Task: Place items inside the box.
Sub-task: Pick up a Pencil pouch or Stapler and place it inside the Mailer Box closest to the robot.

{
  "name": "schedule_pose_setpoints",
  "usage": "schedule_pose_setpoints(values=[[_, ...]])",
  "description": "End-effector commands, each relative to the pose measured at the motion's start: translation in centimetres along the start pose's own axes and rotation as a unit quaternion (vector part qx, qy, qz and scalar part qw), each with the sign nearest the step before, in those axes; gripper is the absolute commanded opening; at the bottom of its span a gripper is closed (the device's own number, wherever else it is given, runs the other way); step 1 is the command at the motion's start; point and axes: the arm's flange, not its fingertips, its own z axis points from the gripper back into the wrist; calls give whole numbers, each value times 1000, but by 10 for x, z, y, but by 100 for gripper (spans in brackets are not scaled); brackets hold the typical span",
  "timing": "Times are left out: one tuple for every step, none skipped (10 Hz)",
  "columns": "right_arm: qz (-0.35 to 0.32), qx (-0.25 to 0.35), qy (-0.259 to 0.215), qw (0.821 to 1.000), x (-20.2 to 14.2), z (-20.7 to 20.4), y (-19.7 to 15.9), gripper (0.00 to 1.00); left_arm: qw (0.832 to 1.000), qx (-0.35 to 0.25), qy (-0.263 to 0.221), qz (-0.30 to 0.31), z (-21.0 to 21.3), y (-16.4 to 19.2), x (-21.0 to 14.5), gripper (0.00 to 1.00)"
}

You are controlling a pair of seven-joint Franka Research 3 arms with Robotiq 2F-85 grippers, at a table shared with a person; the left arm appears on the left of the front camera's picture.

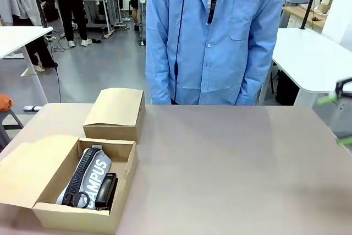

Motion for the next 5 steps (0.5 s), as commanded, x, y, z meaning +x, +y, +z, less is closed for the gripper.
schedule_pose_setpoints(values=[[20,84,5,996,2,17,7,100,1000,-10,-7,-7,0,-1,0,100],[20,84,5,996,2,17,7,100,1000,-10,-7,-7,0,-1,0,100],[20,84,5,996,2,17,7,100,1000,-10,-7,-7,0,-1,0,100],[20,84,5,996,2,17,7,100,1000,-10,-7,-7,0,-1,0,100],[20,84,5,996,2,17,7,100,1000,-10,-7,-7,0,-1,0,100]])
